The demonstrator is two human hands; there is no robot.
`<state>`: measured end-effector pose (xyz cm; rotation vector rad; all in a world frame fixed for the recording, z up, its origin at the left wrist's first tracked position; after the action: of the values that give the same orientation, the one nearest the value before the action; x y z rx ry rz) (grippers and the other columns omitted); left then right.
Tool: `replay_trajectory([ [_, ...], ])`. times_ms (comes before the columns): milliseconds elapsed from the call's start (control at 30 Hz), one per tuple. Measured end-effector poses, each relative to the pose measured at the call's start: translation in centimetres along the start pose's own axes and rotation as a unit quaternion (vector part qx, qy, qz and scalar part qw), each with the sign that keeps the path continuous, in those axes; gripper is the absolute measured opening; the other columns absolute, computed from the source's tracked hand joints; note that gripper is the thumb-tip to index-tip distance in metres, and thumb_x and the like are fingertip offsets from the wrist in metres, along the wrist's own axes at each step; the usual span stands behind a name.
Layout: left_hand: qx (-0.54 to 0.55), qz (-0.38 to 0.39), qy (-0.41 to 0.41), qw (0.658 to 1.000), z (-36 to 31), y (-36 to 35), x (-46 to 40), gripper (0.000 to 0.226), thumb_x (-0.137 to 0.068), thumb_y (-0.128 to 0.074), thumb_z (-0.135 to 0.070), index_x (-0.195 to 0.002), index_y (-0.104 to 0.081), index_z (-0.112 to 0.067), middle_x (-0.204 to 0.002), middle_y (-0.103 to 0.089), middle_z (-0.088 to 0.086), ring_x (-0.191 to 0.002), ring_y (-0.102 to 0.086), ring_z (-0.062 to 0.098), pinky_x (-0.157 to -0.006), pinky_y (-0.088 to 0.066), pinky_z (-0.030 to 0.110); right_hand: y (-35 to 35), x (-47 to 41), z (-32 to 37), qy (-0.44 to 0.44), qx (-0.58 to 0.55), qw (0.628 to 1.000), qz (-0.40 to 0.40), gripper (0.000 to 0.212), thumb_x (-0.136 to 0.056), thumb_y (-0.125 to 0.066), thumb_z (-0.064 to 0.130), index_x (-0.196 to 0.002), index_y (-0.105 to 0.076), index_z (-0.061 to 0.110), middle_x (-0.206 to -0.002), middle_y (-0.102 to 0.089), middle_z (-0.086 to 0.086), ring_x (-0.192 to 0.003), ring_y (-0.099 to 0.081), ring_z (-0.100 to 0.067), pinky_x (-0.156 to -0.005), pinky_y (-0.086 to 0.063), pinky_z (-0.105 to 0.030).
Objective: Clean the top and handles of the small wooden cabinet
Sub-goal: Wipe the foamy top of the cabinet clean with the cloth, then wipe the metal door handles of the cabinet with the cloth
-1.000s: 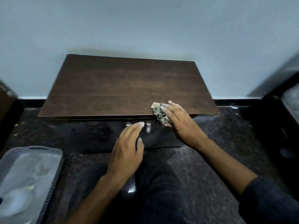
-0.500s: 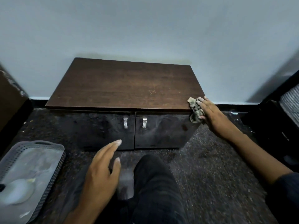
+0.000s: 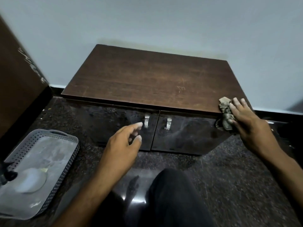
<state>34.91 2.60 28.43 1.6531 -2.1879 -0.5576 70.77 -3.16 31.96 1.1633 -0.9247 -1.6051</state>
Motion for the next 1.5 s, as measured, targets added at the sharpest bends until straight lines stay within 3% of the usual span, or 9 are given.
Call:
replay_trajectory([
  [200, -0.158, 0.116, 0.073, 0.978, 1.9, -2.2, -4.2, 0.040, -0.094, -0.055, -0.041, -0.132, -0.058, -0.031, -0.100, -0.062, -0.026, -0.087, -0.059, -0.011, -0.073, -0.044, 0.011, -5.1, -3.1, 9.1, 0.081, -0.029, 0.996, -0.021, 0.052, -0.098, -0.058, 0.010, -0.148, -0.045, 0.013, -0.159, -0.036, -0.004, -0.151, -0.024, -0.025, -0.120, -0.030, -0.049],
  [333, -0.368, 0.248, 0.108, 0.889, -1.0, -2.4, -4.9, 0.046, -0.095, -0.055, -0.047, -0.128, -0.062, -0.017, -0.128, -0.065, 0.004, -0.117, -0.060, 0.022, -0.101, -0.046, 0.035, -7.6, -4.6, 15.9, 0.100, -0.064, 0.992, -0.040, 0.054, -0.099, -0.056, 0.013, -0.151, -0.042, 0.015, -0.161, -0.033, 0.001, -0.153, -0.019, -0.025, -0.123, -0.022, -0.047],
  [500, -0.522, 0.331, 0.100, 0.780, -4.0, -0.7, -5.3, 0.039, -0.095, -0.057, -0.038, -0.084, -0.072, -0.005, -0.076, -0.075, 0.001, -0.085, -0.072, 0.018, -0.086, -0.054, 0.027, -10.9, -6.4, 23.9, 0.175, -0.061, 0.982, -0.048, 0.045, -0.101, -0.050, 0.012, -0.145, -0.049, 0.009, -0.157, -0.040, -0.006, -0.152, -0.021, -0.031, -0.125, -0.014, -0.041],
  [567, -0.558, 0.298, 0.051, 0.773, -2.5, -0.1, -5.6, 0.034, -0.095, -0.055, -0.041, -0.097, -0.068, -0.011, -0.096, -0.073, 0.004, -0.099, -0.068, 0.019, -0.082, -0.046, 0.021, -11.4, -6.8, 24.6, 0.181, -0.095, 0.976, -0.077, 0.040, -0.098, -0.057, 0.009, -0.137, -0.058, 0.006, -0.150, -0.050, -0.009, -0.148, -0.032, -0.034, -0.122, -0.023, -0.045],
  [800, -0.310, 0.331, 0.074, 0.888, 2.6, 0.8, -6.2, 0.085, -0.052, -0.052, -0.091, -0.113, -0.064, -0.033, -0.104, -0.072, -0.013, -0.100, -0.067, 0.008, -0.097, -0.050, 0.033, -9.6, -0.6, 20.6, 0.106, -0.297, 0.925, -0.211, 0.029, -0.089, -0.073, 0.001, -0.118, -0.071, 0.001, -0.130, -0.066, -0.009, -0.131, -0.057, -0.022, -0.109, -0.047, -0.037],
  [967, -0.065, 0.362, 0.072, 0.927, 2.4, -2.8, -5.8, 0.043, -0.066, -0.077, -0.053, -0.096, -0.077, -0.022, -0.096, -0.077, 0.003, -0.097, -0.071, 0.015, -0.100, -0.051, 0.042, -12.2, 2.3, 18.0, -0.020, -0.379, 0.907, -0.183, 0.023, -0.084, -0.077, 0.010, -0.107, -0.078, 0.009, -0.109, -0.076, 0.004, -0.105, -0.069, 0.002, -0.093, -0.054, -0.017],
  [1200, -0.068, 0.293, 0.116, 0.947, 4.3, -4.0, -5.5, 0.060, -0.048, -0.077, -0.061, -0.088, -0.074, -0.017, -0.080, -0.075, 0.002, -0.070, -0.064, 0.003, -0.074, -0.052, 0.031, -14.9, 1.7, 17.1, -0.114, -0.532, 0.832, -0.108, 0.023, -0.086, -0.076, 0.018, -0.109, -0.077, 0.015, -0.105, -0.077, 0.006, -0.100, -0.072, -0.003, -0.088, -0.059, -0.029],
  [1367, -0.167, 0.239, 0.099, 0.951, 4.4, -2.9, -6.0, 0.083, -0.041, -0.066, -0.076, -0.113, -0.053, -0.039, -0.094, -0.067, -0.010, -0.088, -0.065, 0.006, -0.088, -0.054, 0.036, -15.5, 1.2, 17.2, -0.141, -0.621, 0.769, -0.057, 0.027, -0.090, -0.068, 0.021, -0.116, -0.073, 0.014, -0.110, -0.077, 0.003, -0.106, -0.072, -0.012, -0.093, -0.059, -0.037],
  [1500, -0.202, 0.320, 0.086, 0.921, 3.7, -3.4, -5.7, 0.044, -0.067, -0.076, -0.059, -0.103, -0.069, -0.034, -0.095, -0.074, -0.013, -0.091, -0.068, 0.004, -0.092, -0.053, 0.035, -15.5, 1.4, 17.4, -0.099, -0.625, 0.773, -0.046, 0.030, -0.091, -0.064, 0.022, -0.119, -0.071, 0.012, -0.117, -0.074, 0.001, -0.113, -0.068, -0.014, -0.098, -0.056, -0.038],
])
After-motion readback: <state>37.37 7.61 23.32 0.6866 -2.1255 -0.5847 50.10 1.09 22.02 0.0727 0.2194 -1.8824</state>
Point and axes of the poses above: each hand's wrist, its own x-axis away from the middle knuckle, its own y-axis out of the back of the hand, z = x × y, the point moved 7 cm from there along -x, towards the middle knuckle
